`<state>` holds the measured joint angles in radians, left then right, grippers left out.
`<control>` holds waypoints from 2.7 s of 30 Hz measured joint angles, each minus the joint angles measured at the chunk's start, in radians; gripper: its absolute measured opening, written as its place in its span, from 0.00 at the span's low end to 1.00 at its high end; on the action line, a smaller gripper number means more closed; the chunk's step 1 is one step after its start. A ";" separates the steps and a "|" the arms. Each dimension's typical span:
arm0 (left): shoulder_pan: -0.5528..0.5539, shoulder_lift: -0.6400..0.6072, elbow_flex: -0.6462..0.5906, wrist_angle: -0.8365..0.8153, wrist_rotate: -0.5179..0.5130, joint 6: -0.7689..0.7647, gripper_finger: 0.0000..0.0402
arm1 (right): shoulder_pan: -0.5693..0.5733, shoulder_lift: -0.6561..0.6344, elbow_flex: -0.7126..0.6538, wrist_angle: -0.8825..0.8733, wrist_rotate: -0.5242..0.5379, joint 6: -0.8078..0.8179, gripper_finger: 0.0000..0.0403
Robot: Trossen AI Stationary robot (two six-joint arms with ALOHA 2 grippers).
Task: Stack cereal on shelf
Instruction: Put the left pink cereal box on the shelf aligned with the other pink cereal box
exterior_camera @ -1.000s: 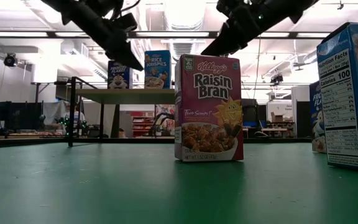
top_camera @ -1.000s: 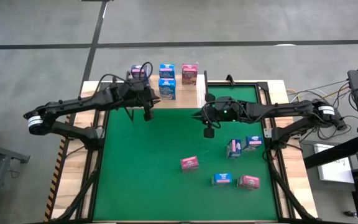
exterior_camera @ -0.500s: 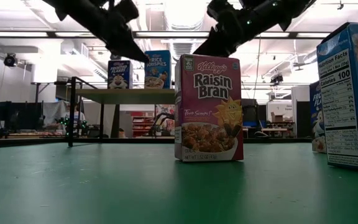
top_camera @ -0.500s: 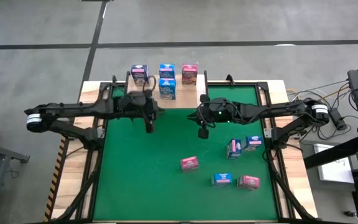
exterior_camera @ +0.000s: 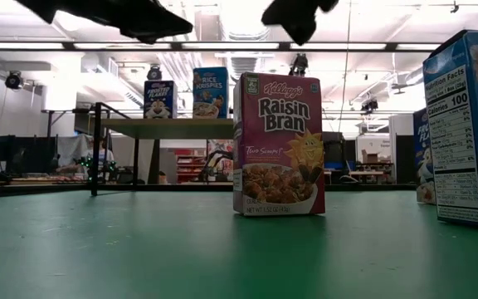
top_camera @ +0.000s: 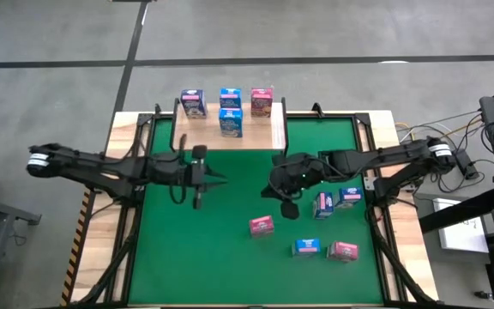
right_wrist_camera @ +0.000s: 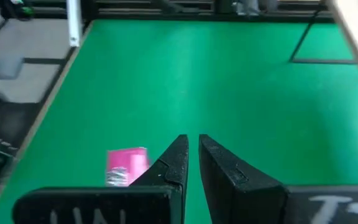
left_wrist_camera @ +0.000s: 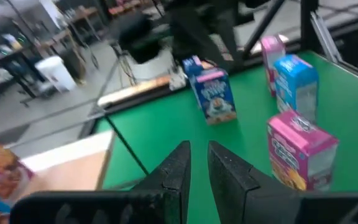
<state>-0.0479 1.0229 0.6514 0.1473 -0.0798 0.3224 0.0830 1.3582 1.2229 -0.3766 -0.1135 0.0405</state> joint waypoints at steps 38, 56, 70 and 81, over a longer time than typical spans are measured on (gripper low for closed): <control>-0.001 -0.294 -0.112 0.037 -0.068 -0.052 0.09 | 0.083 0.294 0.402 -0.518 0.043 0.180 0.63; -0.001 -0.290 -0.112 0.031 -0.068 -0.052 0.09 | 0.173 0.510 0.585 -0.727 0.093 0.158 0.59; -0.001 -0.289 -0.112 0.022 -0.068 -0.052 0.09 | 0.175 0.510 0.555 -0.715 0.132 0.167 0.59; -0.001 -0.289 -0.112 0.023 -0.068 -0.054 0.09 | 0.198 0.507 0.536 -0.695 0.127 0.131 0.59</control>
<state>-0.0490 0.7334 0.5396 0.1699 -0.1481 0.2680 0.2814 1.8652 1.7589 -1.0719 0.0140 0.1716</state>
